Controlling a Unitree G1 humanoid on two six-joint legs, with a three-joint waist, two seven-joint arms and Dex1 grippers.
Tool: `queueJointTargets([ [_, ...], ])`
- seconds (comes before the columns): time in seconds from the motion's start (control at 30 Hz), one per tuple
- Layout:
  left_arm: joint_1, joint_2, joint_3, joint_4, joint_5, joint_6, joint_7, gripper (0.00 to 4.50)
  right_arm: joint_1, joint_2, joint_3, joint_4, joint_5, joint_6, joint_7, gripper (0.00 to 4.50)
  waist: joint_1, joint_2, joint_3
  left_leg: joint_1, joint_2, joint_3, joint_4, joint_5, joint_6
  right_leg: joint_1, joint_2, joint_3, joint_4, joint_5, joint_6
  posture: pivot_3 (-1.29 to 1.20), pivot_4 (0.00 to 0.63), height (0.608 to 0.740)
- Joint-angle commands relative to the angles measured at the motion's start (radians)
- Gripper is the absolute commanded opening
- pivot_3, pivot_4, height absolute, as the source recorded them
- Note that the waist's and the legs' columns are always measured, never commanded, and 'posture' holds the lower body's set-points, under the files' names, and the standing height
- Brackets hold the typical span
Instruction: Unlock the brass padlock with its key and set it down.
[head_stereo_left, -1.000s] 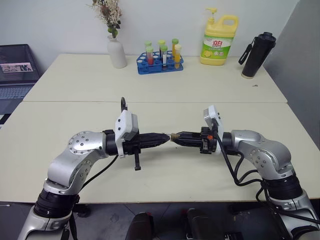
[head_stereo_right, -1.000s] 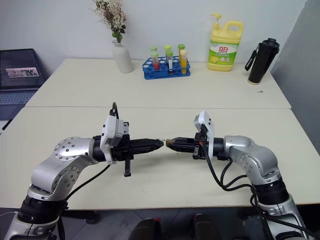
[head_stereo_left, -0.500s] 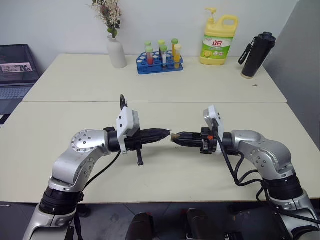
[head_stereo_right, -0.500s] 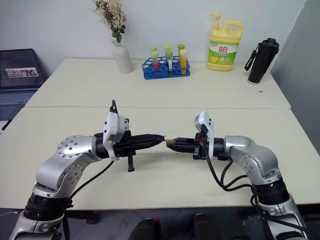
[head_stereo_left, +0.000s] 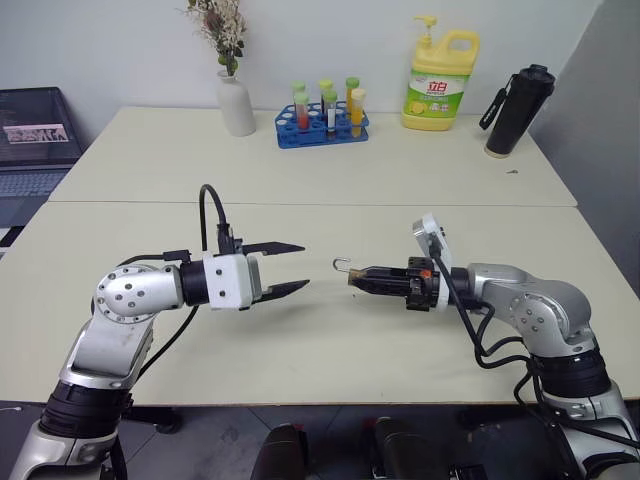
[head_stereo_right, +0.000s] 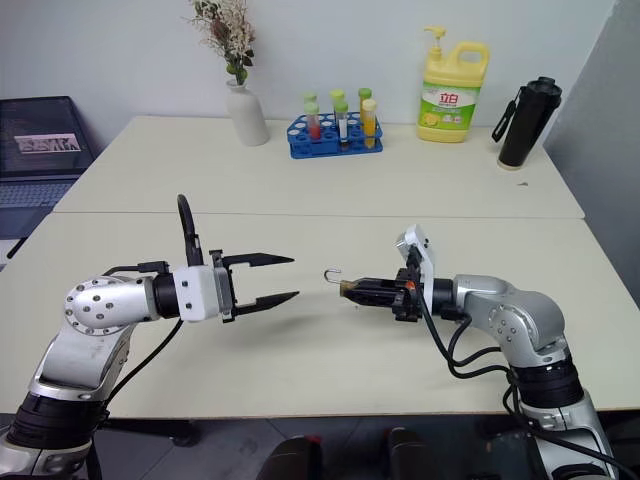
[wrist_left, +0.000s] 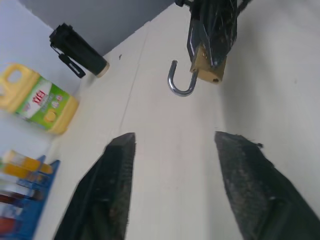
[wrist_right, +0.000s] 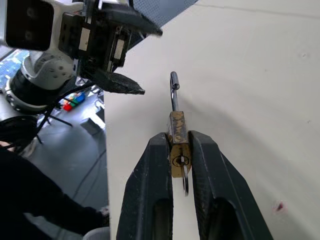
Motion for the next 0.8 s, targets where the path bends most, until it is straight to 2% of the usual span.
queueJointTargets([
  [0.03,0.024,0.013,-0.037,0.040,0.080,-0.178,0.006,3.81,-0.001,-0.023,-0.008,-0.039,0.043,0.074,-0.008,0.17,0.000,0.000,0.000,0.000,0.000,0.000,0.000,0.000,0.000,0.000,0.000,0.000,0.000,0.000,0.000,0.00,0.150,0.740],
  [0.07,0.035,0.010,-0.043,0.049,0.087,-0.200,0.011,4.13,0.002,-0.021,-0.001,-0.042,0.044,0.095,-0.021,0.17,0.000,0.000,0.000,0.000,0.000,0.000,0.000,0.000,0.000,0.000,0.000,0.000,0.000,0.000,0.000,0.00,0.150,0.740],
  [0.23,0.068,-0.002,-0.055,0.081,0.090,-0.283,0.042,4.14,0.017,0.040,0.022,-0.031,0.006,0.160,-0.145,0.17,-0.001,0.000,0.000,0.000,0.001,0.000,0.000,0.000,0.000,-0.001,0.000,0.000,0.001,0.000,0.000,0.00,0.150,0.740],
  [0.4,0.116,-0.005,-0.079,0.052,0.030,-0.264,0.039,4.14,0.012,0.090,0.021,-0.005,-0.013,0.214,-0.236,0.17,-0.003,0.000,0.000,0.000,0.001,0.000,0.000,0.000,0.000,-0.001,0.000,0.000,0.001,0.000,0.000,0.00,0.150,0.740],
  [0.53,0.135,0.028,-0.110,0.035,0.032,-0.291,0.003,4.14,-0.019,0.148,-0.005,0.054,-0.028,0.269,-0.316,0.17,-0.004,0.000,0.000,0.000,0.001,0.000,0.000,0.000,0.000,-0.001,0.000,0.000,0.001,0.000,0.000,0.00,0.150,0.740],
  [0.73,0.136,0.026,-0.117,0.054,0.045,-0.297,0.019,4.14,-0.034,0.152,0.008,0.089,-0.056,0.287,-0.334,0.17,-0.003,0.000,0.000,0.000,0.001,0.000,0.000,0.000,0.000,-0.001,0.000,0.000,0.000,0.000,0.000,0.00,0.150,0.740],
  [0.8,0.137,0.023,-0.115,0.051,0.042,-0.292,0.026,4.14,-0.031,0.143,0.016,0.095,-0.074,0.279,-0.334,0.88,-0.003,0.000,0.000,0.000,0.001,0.000,0.000,0.000,0.000,-0.001,0.000,0.000,0.000,0.000,0.000,0.00,0.150,0.740],
])
